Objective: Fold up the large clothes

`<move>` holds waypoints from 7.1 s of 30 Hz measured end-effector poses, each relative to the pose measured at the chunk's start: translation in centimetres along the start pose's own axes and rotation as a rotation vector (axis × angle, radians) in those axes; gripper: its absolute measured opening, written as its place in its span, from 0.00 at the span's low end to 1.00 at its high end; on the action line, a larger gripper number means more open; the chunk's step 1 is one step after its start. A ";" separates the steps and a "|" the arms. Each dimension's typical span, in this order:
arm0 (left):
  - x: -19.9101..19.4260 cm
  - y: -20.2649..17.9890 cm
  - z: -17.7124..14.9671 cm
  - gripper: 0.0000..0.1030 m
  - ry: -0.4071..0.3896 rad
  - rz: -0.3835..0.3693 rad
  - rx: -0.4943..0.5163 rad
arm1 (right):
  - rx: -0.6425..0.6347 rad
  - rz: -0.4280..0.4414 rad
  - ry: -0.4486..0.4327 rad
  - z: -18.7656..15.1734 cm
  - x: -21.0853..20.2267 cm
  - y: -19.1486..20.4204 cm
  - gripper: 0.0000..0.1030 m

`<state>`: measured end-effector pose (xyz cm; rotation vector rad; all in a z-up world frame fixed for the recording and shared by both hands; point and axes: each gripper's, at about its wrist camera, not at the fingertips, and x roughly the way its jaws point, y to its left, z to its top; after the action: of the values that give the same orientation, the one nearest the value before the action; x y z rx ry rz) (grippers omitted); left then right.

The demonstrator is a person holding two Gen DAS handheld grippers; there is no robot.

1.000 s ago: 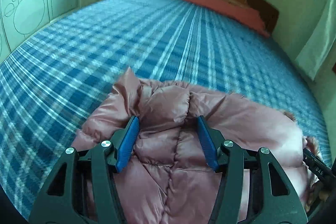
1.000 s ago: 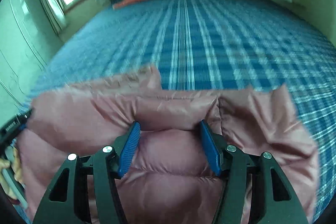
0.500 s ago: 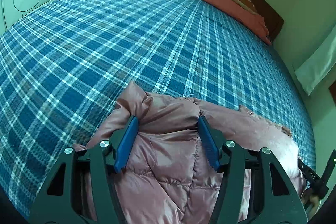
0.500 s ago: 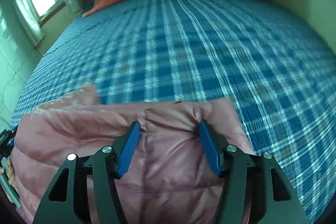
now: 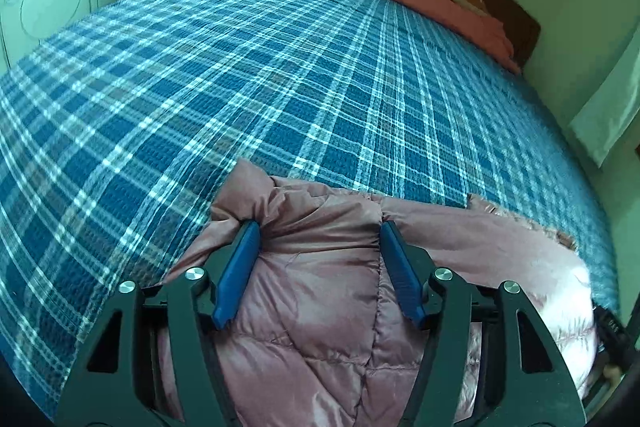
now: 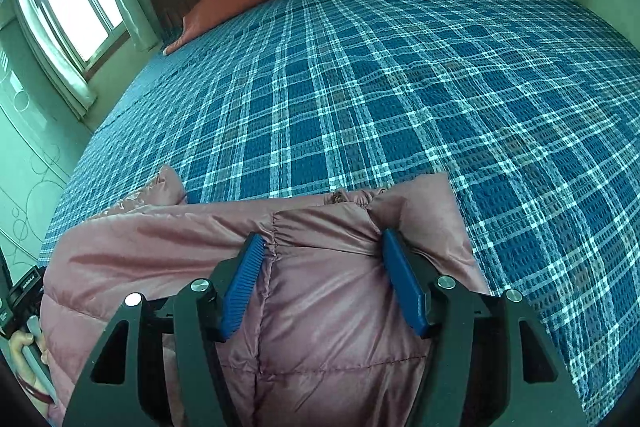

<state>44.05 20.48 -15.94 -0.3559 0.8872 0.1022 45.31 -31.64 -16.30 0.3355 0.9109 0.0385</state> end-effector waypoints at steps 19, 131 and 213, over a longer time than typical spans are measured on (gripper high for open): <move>-13.7 9.3 -8.2 0.67 0.040 -0.037 -0.257 | 0.080 -0.030 0.034 -5.8 -14.3 -4.7 0.60; -30.5 20.4 -26.4 0.48 -0.050 0.104 -0.372 | 0.447 0.130 -0.040 -28.4 -26.2 -16.4 0.42; -20.0 -3.0 -24.1 0.49 -0.050 0.199 0.300 | -0.340 -0.062 -0.009 -26.0 -13.4 13.9 0.42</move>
<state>14.35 10.53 -13.61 0.0150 0.8719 0.1590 18.26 -13.76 -16.49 -0.0088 0.8878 0.1330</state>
